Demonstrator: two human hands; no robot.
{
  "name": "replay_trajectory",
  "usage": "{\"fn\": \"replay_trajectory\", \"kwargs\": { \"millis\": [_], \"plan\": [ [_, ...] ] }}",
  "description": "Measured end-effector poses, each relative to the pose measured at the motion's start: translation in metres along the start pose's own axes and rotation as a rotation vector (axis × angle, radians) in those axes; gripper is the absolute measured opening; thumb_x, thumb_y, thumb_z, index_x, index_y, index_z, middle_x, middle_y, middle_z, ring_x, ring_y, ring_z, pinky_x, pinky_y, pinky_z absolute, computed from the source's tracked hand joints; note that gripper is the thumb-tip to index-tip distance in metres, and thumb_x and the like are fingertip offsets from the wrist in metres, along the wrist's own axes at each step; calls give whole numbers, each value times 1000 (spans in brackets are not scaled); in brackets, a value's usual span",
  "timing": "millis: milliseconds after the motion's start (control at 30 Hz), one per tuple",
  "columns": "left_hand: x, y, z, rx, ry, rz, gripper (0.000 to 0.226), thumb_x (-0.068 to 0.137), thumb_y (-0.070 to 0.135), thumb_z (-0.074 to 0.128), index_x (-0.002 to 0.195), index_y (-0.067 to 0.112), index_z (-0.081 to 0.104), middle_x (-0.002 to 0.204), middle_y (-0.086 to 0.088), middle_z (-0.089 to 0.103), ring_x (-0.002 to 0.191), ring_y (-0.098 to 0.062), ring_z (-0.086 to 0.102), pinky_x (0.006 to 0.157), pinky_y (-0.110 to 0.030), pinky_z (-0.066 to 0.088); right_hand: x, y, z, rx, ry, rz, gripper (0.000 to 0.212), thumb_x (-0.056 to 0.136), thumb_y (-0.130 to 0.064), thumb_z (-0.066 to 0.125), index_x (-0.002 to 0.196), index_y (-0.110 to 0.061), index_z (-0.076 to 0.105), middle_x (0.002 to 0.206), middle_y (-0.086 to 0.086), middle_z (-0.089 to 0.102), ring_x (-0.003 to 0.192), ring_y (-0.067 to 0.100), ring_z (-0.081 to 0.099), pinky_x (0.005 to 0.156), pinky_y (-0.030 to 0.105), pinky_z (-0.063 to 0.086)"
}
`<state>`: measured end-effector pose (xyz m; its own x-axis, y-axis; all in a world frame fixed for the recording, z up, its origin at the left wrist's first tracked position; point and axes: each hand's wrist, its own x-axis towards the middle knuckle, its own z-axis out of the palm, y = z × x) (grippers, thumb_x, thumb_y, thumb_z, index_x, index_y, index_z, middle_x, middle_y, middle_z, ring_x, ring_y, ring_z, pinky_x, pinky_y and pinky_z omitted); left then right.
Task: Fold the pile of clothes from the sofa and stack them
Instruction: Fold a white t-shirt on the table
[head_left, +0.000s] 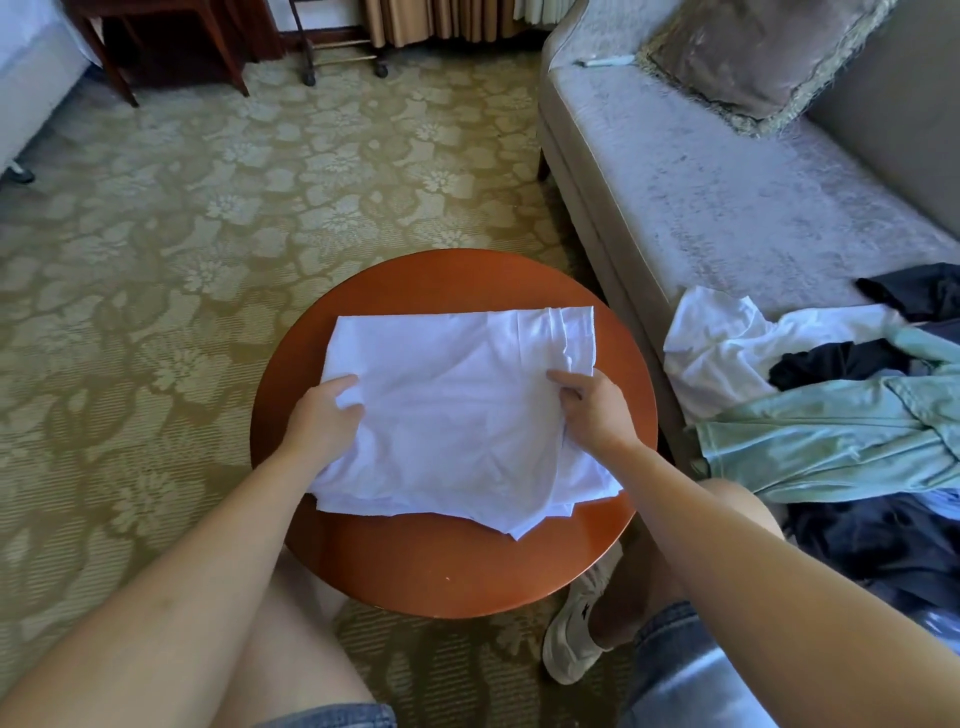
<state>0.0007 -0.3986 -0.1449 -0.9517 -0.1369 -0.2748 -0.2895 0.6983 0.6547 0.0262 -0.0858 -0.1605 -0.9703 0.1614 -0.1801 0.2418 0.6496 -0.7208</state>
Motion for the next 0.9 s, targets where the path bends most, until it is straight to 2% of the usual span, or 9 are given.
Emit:
{"fn": "replay_trajectory", "kwargs": {
  "millis": [100,233,367,433,533,633,733,867,900],
  "plan": [
    [-10,17,-5,-12,-2,33,53,96,12,55,147,14,40,155,-1,34,141,-19,34,101,-20,29,-12,-2,-12,81,0,33,36,102,-11,39,130,-15,62,135,9,51,126,32,48,103,32,40],
    [-27,52,-13,-20,-20,120,57,95,13,58,149,15,37,155,-2,33,143,-18,30,102,-21,27,-34,-9,-49,182,74,28,37,99,-5,43,134,-7,56,136,13,51,127,30,47,98,22,36],
    [-48,106,-18,-22,-43,281,64,90,12,65,148,12,38,155,-2,33,142,-18,31,104,-21,25,-65,-6,-110,218,230,24,40,96,-3,45,133,-12,58,129,15,60,119,25,55,91,23,40],
    [-62,138,-13,-5,-87,360,73,87,14,70,150,12,34,157,1,29,143,-16,27,102,-19,23,-89,2,-144,224,311,43,43,94,-3,45,134,-12,57,131,12,60,121,18,52,91,18,37],
    [-90,187,4,-44,-189,476,81,83,14,74,152,15,30,158,3,25,144,-14,24,102,-19,23,-136,17,-193,216,435,69,46,92,1,45,135,-11,56,132,6,58,124,16,49,94,18,34],
    [-131,234,33,-127,-318,583,89,74,20,77,150,14,31,150,6,33,136,-9,30,96,-19,27,-194,40,-239,232,555,111,47,93,2,45,137,-12,54,129,5,57,124,21,51,100,27,38],
    [-177,274,74,-194,-477,648,98,60,26,69,149,15,31,154,2,30,139,-10,27,101,-22,28,-261,74,-278,267,688,184,49,92,5,46,138,-12,53,118,0,54,109,16,51,88,23,40],
    [-245,316,144,-193,-700,706,58,56,22,68,112,31,54,117,12,55,109,4,52,86,-13,43,-355,122,-315,325,858,316,54,89,10,45,138,-10,51,117,6,53,100,17,51,77,20,41],
    [-258,326,163,-171,-742,735,64,56,24,73,118,28,54,123,8,55,112,-1,53,91,-19,45,-378,133,-323,329,891,348,56,88,10,45,140,-9,49,122,8,53,104,19,52,82,23,43]
  ]
}}
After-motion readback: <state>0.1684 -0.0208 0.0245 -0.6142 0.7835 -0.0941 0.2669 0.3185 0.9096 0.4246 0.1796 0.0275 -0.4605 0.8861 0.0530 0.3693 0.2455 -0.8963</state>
